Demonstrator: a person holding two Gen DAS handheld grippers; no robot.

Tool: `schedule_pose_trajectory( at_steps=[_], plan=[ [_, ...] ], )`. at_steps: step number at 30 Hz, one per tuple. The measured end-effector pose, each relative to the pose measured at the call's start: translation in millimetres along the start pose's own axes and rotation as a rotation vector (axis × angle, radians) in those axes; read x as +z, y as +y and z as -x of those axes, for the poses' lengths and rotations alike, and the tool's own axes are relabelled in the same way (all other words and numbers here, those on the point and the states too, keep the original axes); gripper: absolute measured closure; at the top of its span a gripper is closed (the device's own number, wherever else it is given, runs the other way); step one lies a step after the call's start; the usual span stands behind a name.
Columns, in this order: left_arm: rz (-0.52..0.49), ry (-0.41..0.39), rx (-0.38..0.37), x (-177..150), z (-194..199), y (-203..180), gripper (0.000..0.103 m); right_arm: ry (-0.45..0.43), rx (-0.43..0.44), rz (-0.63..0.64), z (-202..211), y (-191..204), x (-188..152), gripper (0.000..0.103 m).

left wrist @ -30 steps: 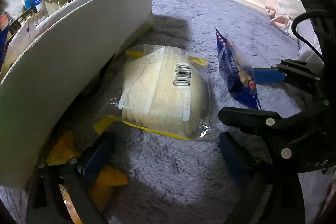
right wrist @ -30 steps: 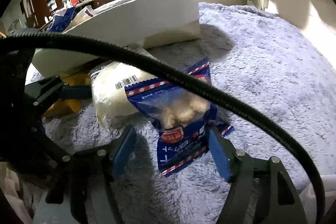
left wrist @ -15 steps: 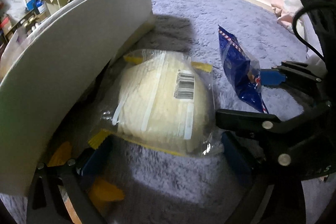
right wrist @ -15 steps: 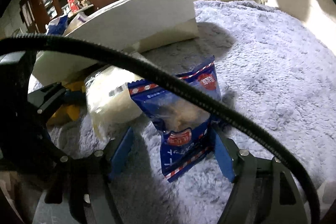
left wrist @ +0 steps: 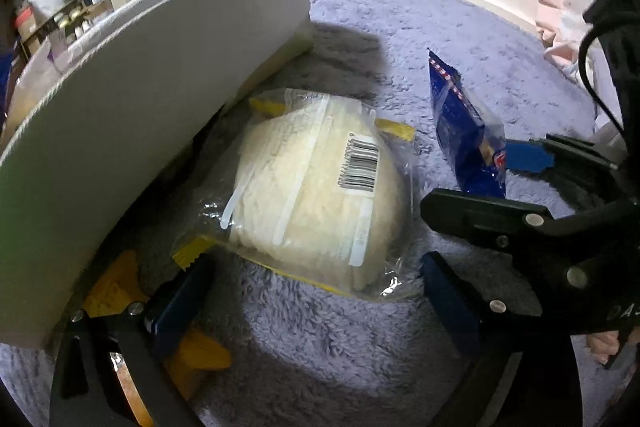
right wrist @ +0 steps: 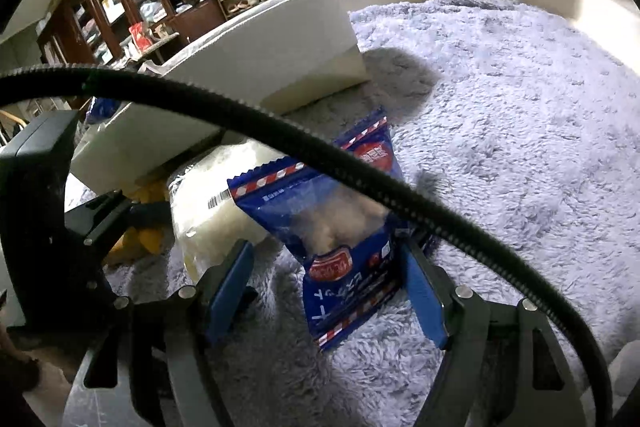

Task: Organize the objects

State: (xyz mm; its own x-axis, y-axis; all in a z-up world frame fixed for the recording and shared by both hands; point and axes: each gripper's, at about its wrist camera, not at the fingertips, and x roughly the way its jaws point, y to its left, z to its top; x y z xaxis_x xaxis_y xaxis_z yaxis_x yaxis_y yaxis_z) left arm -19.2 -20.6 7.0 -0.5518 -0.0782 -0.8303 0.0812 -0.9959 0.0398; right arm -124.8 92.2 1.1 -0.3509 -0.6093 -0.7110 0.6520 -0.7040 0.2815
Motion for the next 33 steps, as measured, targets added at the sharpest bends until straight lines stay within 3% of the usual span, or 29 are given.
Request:
schedule_pose_trajectory(
  at_steps=[5,9,11,13,14,24,27,29,30,31,32,33],
  plan=[
    [-0.002,-0.005,-0.010,0.2,-1.7,8.5,0.000,0.008,-0.024,0.007,-2.3,4.9,-1.1,0.028],
    [-0.007,-0.016,-0.019,-3.7,0.3,8.4,0.000,0.056,-0.113,0.063,-7.4,18.1,3.3,0.028],
    [-0.003,-0.017,-0.018,-5.9,2.9,1.7,0.000,0.102,-0.141,0.088,-15.9,24.7,12.4,0.017],
    [-0.008,-0.017,-0.018,-5.7,3.1,3.4,0.000,0.087,-0.125,0.069,-20.6,23.9,13.2,0.004],
    [-0.008,-0.017,-0.015,-4.0,2.2,0.9,0.000,0.049,-0.131,0.048,-19.8,24.8,9.4,0.004],
    [-0.013,-0.012,0.008,2.0,-3.6,-10.3,0.000,0.047,-0.189,0.063,-19.3,29.8,6.1,0.003],
    [0.018,0.013,0.008,5.2,-3.6,-11.4,0.000,0.079,-0.223,-0.015,-16.3,30.3,3.9,0.003],
    [0.051,0.043,-0.011,5.9,2.0,-8.8,0.012,0.087,-0.220,-0.088,-6.5,30.8,-2.3,0.003],
    [0.060,0.058,-0.017,6.9,6.8,-7.9,0.025,0.094,-0.192,-0.111,0.6,31.5,-4.8,0.008],
    [0.071,0.069,-0.029,9.1,12.7,-6.4,0.035,0.106,-0.169,-0.113,8.5,32.5,-5.0,0.027],
    [0.086,0.065,-0.041,11.4,18.4,-4.4,0.038,0.110,-0.164,-0.114,17.3,32.9,-3.7,0.039],
    [0.105,0.042,-0.052,12.7,25.4,-4.1,0.039,0.107,-0.163,-0.129,29.9,31.1,-0.2,0.059]
  ],
)
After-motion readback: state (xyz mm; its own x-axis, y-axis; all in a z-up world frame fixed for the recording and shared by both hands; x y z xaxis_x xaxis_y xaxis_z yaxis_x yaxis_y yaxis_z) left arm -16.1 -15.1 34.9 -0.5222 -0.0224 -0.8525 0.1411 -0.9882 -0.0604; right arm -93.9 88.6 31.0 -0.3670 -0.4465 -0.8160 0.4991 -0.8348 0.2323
